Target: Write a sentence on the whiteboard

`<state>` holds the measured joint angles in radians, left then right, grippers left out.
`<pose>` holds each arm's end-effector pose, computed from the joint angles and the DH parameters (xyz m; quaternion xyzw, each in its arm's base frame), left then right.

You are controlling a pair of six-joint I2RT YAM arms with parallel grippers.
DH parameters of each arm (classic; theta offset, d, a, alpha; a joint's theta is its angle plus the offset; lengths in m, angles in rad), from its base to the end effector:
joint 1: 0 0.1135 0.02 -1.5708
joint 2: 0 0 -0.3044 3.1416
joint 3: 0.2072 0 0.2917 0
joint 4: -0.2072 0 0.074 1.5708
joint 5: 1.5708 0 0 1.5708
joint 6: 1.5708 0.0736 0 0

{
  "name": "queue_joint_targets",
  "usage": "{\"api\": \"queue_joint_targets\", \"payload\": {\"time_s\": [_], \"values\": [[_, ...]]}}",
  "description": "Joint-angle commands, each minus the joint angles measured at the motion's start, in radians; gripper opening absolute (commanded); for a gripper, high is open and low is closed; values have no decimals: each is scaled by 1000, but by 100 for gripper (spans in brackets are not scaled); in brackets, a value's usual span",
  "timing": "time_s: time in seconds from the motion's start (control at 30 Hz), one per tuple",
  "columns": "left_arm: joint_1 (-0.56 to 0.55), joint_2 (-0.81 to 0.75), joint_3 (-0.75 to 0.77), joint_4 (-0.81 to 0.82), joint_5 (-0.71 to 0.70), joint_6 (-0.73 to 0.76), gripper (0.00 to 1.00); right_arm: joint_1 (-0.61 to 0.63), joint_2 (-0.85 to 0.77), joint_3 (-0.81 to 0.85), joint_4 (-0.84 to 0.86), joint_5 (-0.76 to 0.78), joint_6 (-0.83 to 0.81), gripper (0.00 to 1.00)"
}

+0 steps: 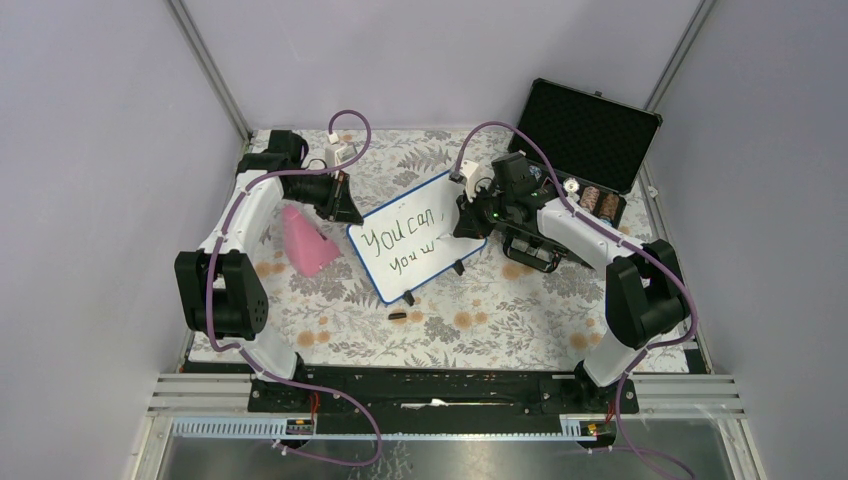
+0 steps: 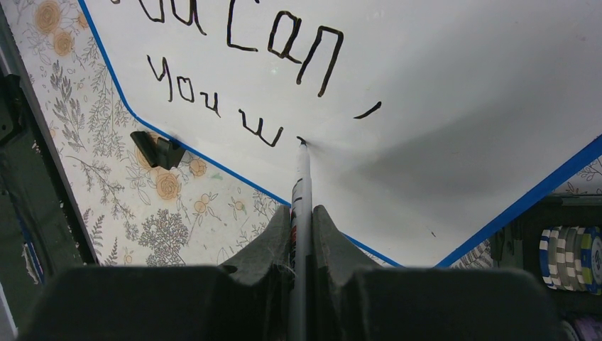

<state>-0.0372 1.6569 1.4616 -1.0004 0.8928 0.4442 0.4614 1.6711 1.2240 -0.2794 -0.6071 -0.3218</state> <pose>0.3795 -0.0715 0.3084 0.2894 0.8415 -0.3814 0.2504 0.3702 0.2310 0.2578 -0.4454 0.7579 0.2993 0.3710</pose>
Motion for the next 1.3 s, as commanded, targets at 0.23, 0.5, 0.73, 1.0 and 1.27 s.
{"api": "queue_joint_targets", "payload": {"time_s": [0.23,0.5,0.73,1.0,1.27], "values": [[-9,-12,5,32,-53,16,0,5,-6,-7,15,-12,-26,0],[-9,-12,5,32,-53,14,0,7,-9,-19,7,-7,-35,0],[-9,-10,6,32,-51,13,0,8,-12,-35,7,-4,-42,0],[-9,-6,7,32,-50,14,0,8,-15,-45,4,-3,-49,0],[-9,-4,11,32,-49,12,0,9,-17,-35,-11,7,-61,0]]}}
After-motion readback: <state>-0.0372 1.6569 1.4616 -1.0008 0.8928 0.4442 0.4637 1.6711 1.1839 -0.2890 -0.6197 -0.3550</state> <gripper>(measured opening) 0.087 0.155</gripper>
